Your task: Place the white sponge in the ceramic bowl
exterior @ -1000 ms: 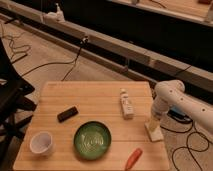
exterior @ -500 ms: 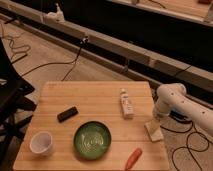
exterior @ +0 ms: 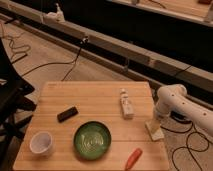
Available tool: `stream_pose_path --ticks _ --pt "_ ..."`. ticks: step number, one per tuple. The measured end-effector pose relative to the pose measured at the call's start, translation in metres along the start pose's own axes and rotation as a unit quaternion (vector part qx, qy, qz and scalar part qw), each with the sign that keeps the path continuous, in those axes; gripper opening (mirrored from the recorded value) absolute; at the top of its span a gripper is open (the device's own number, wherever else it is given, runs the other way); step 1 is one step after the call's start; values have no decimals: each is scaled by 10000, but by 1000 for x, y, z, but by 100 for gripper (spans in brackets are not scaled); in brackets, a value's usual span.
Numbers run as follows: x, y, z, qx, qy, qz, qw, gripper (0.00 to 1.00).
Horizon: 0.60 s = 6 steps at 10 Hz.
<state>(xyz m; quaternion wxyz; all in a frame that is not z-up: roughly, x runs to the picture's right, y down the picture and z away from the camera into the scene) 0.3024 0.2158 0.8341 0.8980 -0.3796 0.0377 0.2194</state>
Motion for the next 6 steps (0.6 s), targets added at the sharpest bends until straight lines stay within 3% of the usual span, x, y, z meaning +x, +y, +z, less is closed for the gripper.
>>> stream_pose_path --ticks 2,4,6 --pt "-7 1 -11 42 -140 -112 9998 0" --pt "-25 1 -37 140 -417 -300 9986 0" --pt "-46 5 -69 218 -779 -562 9951 0"
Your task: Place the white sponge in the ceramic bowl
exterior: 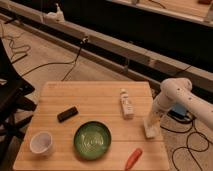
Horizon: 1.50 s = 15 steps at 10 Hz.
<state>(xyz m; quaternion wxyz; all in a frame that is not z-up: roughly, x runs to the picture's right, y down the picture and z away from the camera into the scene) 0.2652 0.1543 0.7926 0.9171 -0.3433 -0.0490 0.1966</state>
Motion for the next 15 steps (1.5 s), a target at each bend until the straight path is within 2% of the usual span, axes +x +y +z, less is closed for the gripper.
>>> stream_pose_path --ticks 2,4,6,8,10,12,14,15 --pt "-29 9 -23 -55 -400 -312 9987 0" --pt "-63 28 -41 -230 -821 -691 9940 0" --pt "-102 55 -44 -517 -1099 -1080 9867 0" --pt "-142 79 -35 -846 -1287 -1399 9781 0" --pt "-181 97 -12 -1228 -1379 -1454 9720 0" --pt "-215 110 13 -1546 -1296 -1458 9685 0" --pt "-245 119 36 -1725 -1167 -1463 9671 0" --pt "-250 120 39 -1745 -1141 -1467 9670 0"
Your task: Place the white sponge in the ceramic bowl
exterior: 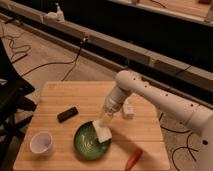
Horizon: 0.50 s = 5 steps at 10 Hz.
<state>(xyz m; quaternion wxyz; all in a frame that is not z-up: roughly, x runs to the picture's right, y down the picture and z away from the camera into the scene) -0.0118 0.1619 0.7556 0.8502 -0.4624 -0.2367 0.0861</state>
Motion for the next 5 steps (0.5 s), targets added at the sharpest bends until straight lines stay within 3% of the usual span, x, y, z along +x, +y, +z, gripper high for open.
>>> stream_pose_path --ticks 5 --pt "1 0 0 2 1 9 10000 0"
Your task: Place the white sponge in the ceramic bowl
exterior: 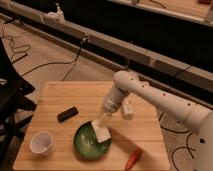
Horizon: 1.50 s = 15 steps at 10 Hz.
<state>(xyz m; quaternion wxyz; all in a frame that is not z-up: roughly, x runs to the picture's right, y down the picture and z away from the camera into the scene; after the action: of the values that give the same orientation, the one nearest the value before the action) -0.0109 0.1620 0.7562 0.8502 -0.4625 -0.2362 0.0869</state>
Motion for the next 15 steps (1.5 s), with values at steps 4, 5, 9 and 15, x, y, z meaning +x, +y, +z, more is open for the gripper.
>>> stream_pose_path --ticks 4,5,9,15 --pt "-10 -13 2 56 -51 -4 10000 0" --pt "-19 -16 10 8 -102 -58 9999 0" --pt "-31 -8 46 -369 -189 -172 9990 12" --pt "-10 -8 77 -764 -273 4 9967 65"
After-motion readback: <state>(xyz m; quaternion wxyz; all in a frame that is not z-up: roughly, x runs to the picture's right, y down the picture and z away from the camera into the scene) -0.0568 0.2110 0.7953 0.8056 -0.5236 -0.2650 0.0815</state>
